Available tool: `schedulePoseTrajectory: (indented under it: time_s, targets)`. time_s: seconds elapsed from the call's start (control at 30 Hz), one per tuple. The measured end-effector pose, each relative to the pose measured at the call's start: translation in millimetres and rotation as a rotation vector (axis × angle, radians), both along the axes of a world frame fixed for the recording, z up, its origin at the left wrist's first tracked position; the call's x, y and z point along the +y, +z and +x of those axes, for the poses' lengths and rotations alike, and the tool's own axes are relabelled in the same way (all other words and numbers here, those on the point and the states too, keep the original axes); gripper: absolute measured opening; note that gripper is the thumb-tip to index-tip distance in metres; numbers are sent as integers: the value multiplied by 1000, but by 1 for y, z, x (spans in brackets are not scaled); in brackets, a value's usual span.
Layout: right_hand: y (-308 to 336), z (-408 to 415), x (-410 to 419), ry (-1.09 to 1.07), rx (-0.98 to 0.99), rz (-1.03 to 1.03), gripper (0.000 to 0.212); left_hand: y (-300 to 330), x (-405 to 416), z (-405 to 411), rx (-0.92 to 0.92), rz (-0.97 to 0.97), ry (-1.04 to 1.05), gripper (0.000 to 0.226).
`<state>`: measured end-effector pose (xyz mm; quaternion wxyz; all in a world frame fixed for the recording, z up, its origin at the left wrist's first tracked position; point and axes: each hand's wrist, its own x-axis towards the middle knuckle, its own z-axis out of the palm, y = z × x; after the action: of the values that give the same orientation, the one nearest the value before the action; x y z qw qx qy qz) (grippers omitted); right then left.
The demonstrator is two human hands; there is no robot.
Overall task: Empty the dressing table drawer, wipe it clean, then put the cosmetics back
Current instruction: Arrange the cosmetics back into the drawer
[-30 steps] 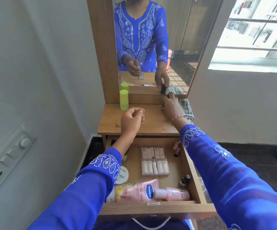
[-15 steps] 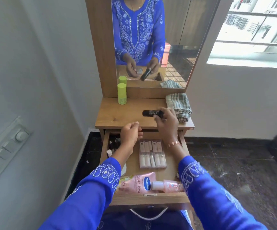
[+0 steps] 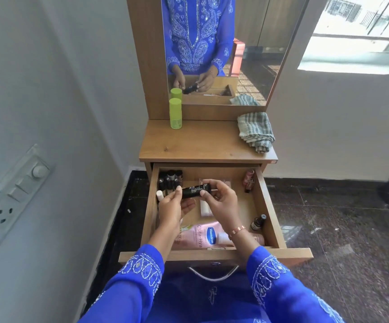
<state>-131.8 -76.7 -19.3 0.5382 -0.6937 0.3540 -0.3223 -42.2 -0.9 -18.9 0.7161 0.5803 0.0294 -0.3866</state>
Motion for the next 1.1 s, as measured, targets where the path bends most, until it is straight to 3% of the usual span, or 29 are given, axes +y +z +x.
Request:
schedulePoseTrajectory:
  time_s: [0.47,0.9,1.1]
  targets:
    - [-2,-5,-6,102,24,167,31,-1,7,3,-174,-53,-9,21]
    - [0,-7,-4,112,-50,284,27,-3,5,3,-155,-61,-27,25]
    - [8,-15,-16,-3,-101,305,26,-6,2,-2,-274,70,-179,30]
